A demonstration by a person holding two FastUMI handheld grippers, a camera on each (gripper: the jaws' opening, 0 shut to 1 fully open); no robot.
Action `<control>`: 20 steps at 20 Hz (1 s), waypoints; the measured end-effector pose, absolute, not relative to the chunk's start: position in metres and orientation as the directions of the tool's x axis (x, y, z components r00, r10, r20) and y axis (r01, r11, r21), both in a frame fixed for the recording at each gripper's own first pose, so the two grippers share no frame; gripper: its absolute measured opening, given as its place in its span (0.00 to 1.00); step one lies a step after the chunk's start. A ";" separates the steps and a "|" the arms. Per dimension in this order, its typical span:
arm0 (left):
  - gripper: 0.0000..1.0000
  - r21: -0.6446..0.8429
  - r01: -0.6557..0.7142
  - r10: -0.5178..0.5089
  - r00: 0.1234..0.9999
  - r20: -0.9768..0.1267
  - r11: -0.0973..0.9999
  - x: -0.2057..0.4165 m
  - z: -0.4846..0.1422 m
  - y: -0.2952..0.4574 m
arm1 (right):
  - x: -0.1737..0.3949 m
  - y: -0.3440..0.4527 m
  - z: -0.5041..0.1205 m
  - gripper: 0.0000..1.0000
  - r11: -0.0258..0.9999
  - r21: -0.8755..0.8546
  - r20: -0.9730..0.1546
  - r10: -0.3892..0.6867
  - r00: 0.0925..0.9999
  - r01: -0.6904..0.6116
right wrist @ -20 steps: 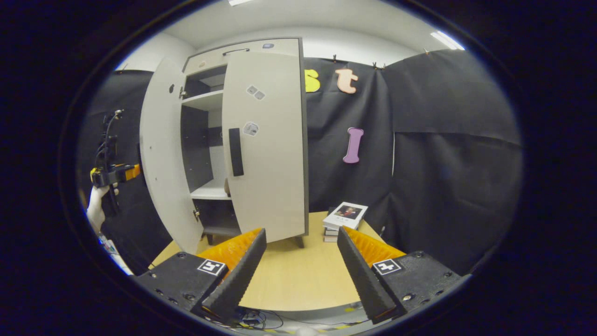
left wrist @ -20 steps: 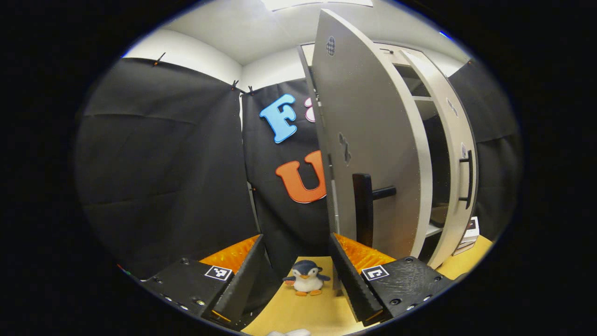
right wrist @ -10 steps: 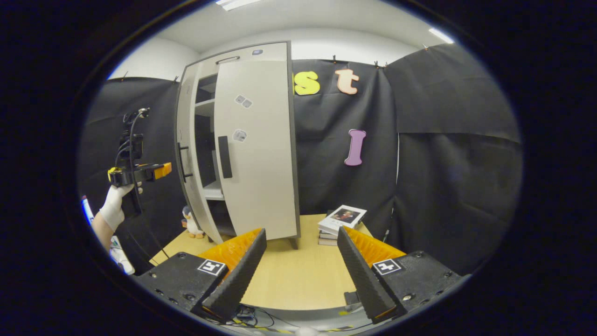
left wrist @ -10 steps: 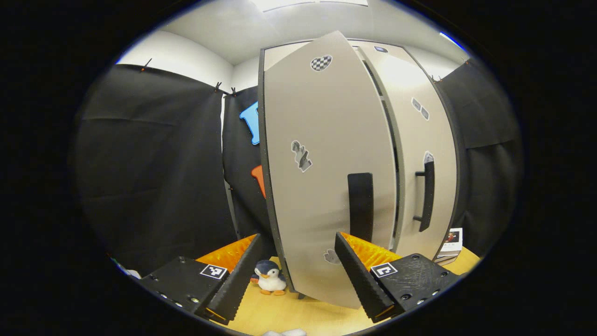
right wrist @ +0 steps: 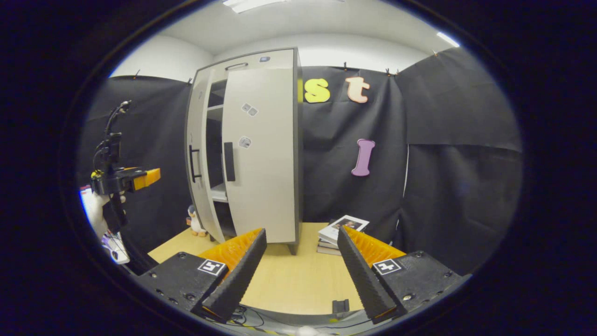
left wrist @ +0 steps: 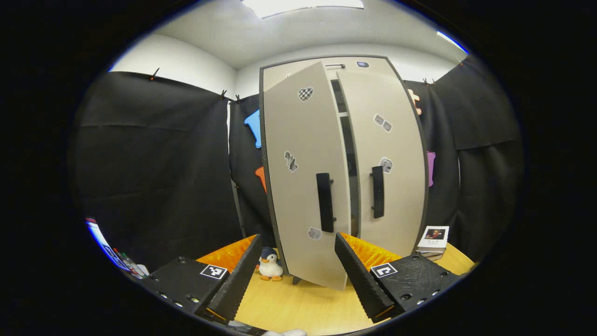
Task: Grab one shoe with the right hand and put it into the shoe cabinet, grab the other shoe with the left hand and put it into the shoe cabinet; then close the right door with the right hand and the left door with the left hand.
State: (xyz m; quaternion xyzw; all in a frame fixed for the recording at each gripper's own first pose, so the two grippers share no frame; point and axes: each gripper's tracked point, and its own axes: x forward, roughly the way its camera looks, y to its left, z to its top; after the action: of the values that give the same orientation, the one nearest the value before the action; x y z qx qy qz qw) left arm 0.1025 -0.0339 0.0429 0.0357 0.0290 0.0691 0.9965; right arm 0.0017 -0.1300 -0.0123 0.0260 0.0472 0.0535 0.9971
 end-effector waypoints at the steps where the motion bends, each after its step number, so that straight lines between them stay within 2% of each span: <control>1: 0.96 0.081 -0.129 0.133 0.990 -0.049 0.988 0.088 0.046 -0.036 | -0.004 -0.125 -0.010 1.00 0.992 0.065 -0.086 0.114 0.990 -0.108; 11: 0.96 0.027 -0.003 0.005 0.997 -0.074 1.000 -0.047 0.038 -0.031 | -0.079 -0.077 0.020 1.00 0.998 0.051 0.007 0.028 1.000 -0.029; 20: 0.96 -0.016 -0.010 0.008 0.994 -0.106 1.000 -0.091 0.019 0.002 | -0.117 -0.044 0.013 1.00 0.998 0.049 0.010 0.030 0.999 -0.031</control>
State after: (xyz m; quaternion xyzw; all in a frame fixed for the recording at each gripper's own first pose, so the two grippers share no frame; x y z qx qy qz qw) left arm -0.0909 0.0018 0.0194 -0.0084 0.0530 0.0043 0.9986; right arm -0.1171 -0.0436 0.0128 0.0247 -0.0046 0.0152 0.9996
